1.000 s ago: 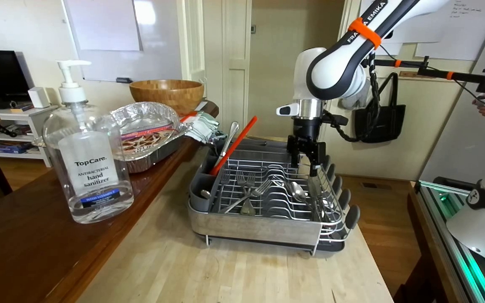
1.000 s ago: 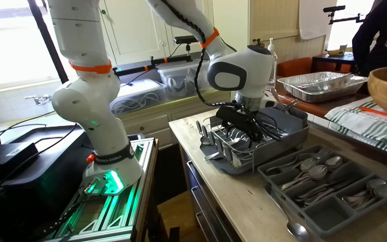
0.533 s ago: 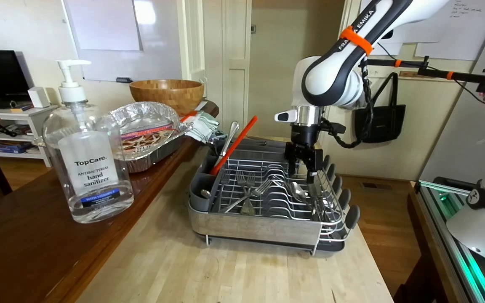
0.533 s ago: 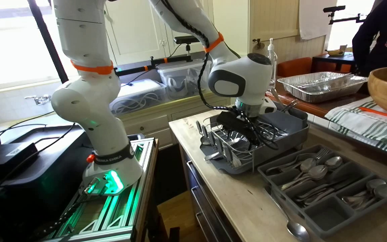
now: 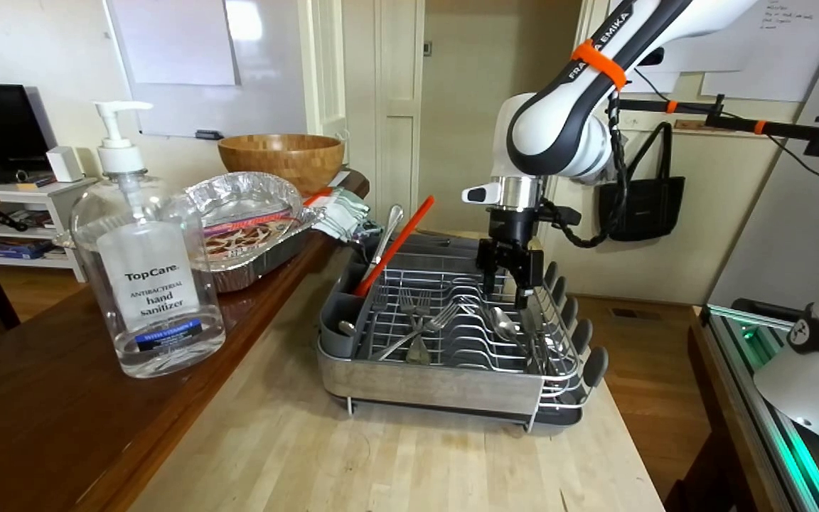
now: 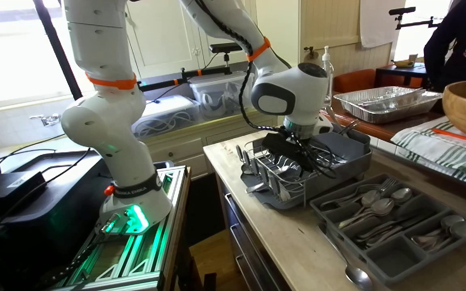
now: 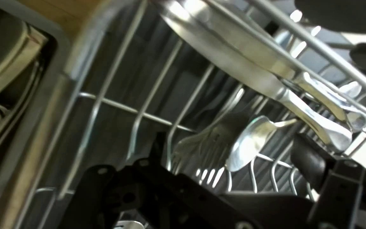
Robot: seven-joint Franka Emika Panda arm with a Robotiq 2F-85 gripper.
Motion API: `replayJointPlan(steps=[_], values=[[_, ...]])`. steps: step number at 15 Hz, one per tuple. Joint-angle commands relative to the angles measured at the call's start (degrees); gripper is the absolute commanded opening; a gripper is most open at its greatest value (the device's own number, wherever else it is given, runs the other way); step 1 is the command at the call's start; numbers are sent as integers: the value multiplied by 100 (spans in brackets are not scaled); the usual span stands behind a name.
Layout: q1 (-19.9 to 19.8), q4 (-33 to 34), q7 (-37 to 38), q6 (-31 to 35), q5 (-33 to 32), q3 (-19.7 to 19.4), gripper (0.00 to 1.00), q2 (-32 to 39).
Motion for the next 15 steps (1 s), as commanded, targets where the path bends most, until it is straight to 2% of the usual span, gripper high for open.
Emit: replayJointPlan(steps=[1, 6, 15], values=[[159, -262, 344, -55, 678, 347, 100, -350], [334, -305, 765, 31, 1071, 427, 100, -483], [396, -437, 2189, 250, 240, 159, 100, -541]])
